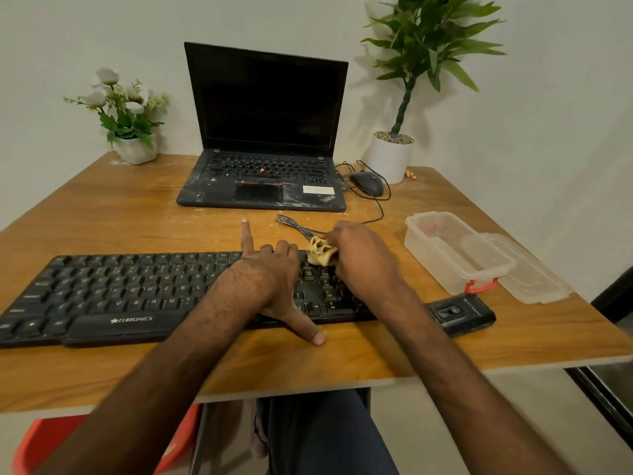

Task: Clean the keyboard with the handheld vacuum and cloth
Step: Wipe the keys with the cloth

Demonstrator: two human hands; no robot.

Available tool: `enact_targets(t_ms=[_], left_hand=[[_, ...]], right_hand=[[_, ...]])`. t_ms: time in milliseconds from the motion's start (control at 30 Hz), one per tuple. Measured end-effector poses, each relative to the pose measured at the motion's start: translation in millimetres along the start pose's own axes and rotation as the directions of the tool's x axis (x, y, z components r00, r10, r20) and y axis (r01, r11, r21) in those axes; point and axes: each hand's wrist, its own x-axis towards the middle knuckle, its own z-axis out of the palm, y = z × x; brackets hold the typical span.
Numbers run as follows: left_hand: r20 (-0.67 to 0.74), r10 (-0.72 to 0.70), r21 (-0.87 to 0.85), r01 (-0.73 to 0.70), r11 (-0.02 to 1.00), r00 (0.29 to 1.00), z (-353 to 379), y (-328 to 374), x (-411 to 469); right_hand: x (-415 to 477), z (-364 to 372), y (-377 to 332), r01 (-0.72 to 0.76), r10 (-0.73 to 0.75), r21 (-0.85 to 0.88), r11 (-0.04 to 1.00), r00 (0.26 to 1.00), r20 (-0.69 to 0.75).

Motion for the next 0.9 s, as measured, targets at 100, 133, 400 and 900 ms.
enact_targets(t_ms=[100,133,400,900], left_hand=[[0.024,-0.007,-0.016,0.007,1.0,1.0,-1,0,2],[0.028,-0.007,-0.01,0.007,1.0,1.0,-1,1,3],[0.024,0.003,0.003,-0.003,1.0,1.0,-1,4,3],[0.043,-0.023,0.025,0.022,0.999,0.999,-3,8,5]], right_hand=[[-18,-1,-2,0.049,-0.051,0.036,0.998,0.998,0.041],[-33,-1,-3,0.071,-0.073,0.048,0.996,0.997,0.037],[-69,4,-16,0.077,-0.075,0.039,0.996,0.996,-0.051],[-80,-19,-37,0.066,-0.068,0.02,0.998,0.982,0.178]])
